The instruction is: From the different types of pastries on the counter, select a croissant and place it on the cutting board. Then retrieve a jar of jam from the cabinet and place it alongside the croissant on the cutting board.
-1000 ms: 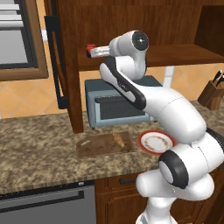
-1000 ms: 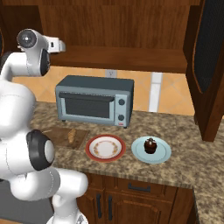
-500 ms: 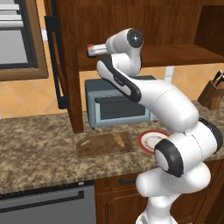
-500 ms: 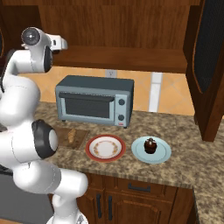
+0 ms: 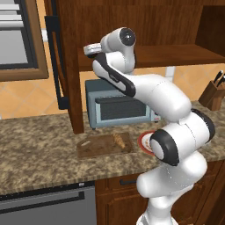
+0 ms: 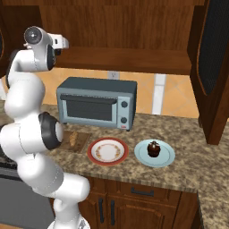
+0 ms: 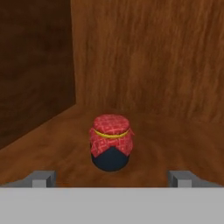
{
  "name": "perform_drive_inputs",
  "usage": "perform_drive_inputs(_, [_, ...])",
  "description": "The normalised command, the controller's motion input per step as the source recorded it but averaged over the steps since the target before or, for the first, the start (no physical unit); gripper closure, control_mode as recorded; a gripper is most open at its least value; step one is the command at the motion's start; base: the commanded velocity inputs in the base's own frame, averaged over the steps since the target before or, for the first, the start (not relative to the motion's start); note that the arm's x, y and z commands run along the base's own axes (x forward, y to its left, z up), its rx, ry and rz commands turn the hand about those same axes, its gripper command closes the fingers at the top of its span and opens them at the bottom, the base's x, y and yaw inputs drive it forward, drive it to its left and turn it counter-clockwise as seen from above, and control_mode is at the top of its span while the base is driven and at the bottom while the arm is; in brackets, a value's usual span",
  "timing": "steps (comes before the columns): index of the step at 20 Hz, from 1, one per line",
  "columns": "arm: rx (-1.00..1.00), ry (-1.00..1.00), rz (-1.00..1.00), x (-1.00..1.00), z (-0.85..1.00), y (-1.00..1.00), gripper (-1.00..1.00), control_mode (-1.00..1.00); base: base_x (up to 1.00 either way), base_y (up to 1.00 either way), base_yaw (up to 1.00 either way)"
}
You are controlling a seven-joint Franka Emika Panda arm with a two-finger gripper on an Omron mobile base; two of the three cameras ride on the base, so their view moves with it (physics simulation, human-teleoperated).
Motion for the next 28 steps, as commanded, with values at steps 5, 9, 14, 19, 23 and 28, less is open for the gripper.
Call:
perform_drive_inputs(5, [0.00,0.02,0.00,0.29,-0.06,0.09,-1.00,-1.00,0.00,0.00,0.00])
perform_drive_inputs(9, [-0.01,0.05,0.00,0.27,-0.10,0.02,-1.00,-1.00,0.00,0.00,0.00])
perform_drive_inputs(14, [-0.01,0.03,0.00,0.25,-0.10,0.04,-1.00,-1.00,0.00,0.00,0.00])
perform_drive_inputs(19, [0.00,0.01,0.00,0.18,-0.02,0.13,-1.00,-1.00,0.00,0.00,0.00])
perform_drive_inputs(23, [0.00,0.01,0.00,0.14,0.00,0.12,-1.00,-1.00,0.00,0.00,0.00])
perform_drive_inputs(28, [0.00,0.00,0.00,0.10,-0.01,0.04,-1.00,-1.00,0.00,0.00,0.00])
